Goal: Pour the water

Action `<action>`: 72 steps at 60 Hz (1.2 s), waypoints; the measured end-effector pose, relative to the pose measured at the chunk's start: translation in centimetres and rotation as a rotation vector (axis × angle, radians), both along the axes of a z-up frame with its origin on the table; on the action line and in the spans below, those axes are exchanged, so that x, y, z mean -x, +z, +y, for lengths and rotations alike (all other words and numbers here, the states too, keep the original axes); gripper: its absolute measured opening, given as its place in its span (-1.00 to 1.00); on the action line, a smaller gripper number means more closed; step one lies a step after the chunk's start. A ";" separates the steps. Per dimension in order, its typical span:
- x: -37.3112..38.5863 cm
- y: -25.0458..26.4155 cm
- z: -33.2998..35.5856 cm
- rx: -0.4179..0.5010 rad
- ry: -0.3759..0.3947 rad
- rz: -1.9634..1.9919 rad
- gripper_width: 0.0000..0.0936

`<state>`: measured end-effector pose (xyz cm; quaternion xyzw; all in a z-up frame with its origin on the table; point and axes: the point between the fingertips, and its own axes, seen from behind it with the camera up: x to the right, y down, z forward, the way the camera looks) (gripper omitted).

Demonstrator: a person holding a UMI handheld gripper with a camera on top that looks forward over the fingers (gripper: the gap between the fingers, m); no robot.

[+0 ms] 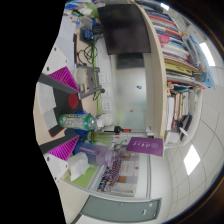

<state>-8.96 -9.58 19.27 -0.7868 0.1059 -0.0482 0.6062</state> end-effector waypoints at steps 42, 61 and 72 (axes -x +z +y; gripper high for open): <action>-6.8 -11.1 17.5 0.018 0.161 0.006 0.13; -6.2 -11.0 17.8 0.031 0.139 -0.124 -0.33; -6.1 -9.9 17.5 0.105 0.142 -0.265 -0.33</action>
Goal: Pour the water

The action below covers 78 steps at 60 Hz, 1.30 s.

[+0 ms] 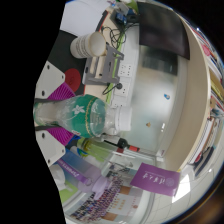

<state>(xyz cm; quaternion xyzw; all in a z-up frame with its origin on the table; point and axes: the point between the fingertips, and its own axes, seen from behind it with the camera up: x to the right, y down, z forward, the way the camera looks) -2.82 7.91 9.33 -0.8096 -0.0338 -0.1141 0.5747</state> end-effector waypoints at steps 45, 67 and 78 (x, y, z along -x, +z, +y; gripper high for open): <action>6.0 5.4 8.6 0.333 0.437 -1.549 -0.34; 9.0 6.1 10.6 0.354 0.490 -1.891 -0.34; 10.0 4.9 10.1 0.332 0.537 -1.776 -0.29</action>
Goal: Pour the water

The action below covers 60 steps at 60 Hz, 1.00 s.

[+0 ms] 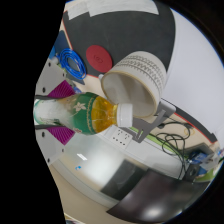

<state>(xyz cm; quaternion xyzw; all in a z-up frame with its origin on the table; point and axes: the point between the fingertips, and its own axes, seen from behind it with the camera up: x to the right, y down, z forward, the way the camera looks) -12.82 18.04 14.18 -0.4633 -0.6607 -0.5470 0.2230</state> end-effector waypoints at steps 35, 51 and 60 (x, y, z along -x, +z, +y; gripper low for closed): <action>3.1 -0.2 -2.5 0.156 -0.328 1.690 -0.29; 0.5 -2.2 0.3 0.100 -0.366 2.004 -0.29; 0.9 -4.3 0.8 0.089 -0.359 2.035 -0.29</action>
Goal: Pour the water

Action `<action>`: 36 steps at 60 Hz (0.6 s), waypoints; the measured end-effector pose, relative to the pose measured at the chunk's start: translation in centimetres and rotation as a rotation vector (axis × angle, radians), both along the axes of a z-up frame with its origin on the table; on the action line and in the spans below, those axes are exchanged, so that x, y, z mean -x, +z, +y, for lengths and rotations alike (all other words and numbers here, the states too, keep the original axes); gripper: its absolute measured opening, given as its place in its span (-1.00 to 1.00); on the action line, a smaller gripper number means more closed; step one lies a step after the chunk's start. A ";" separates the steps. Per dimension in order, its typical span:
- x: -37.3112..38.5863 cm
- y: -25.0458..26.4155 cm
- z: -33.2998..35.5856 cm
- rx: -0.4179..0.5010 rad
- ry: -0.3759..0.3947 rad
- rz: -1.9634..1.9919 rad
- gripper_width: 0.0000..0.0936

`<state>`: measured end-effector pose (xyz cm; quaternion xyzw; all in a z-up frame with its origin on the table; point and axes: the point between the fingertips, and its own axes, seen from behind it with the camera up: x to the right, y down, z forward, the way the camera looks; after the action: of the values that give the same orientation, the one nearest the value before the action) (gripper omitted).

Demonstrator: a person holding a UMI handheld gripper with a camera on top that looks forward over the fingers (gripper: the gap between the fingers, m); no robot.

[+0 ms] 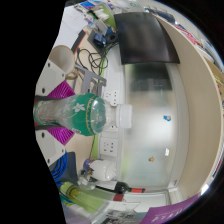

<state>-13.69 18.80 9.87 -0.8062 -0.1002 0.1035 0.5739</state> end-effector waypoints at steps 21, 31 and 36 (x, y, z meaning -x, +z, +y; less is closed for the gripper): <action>-0.2 -1.1 -0.9 -0.032 -0.037 0.001 0.10; -0.6 -2.5 -2.7 0.025 -0.042 -0.048 0.61; -0.8 -3.1 -5.0 0.072 -0.050 -0.054 0.86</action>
<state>-12.86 13.83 6.75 -0.8309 -0.0918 0.0712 0.5441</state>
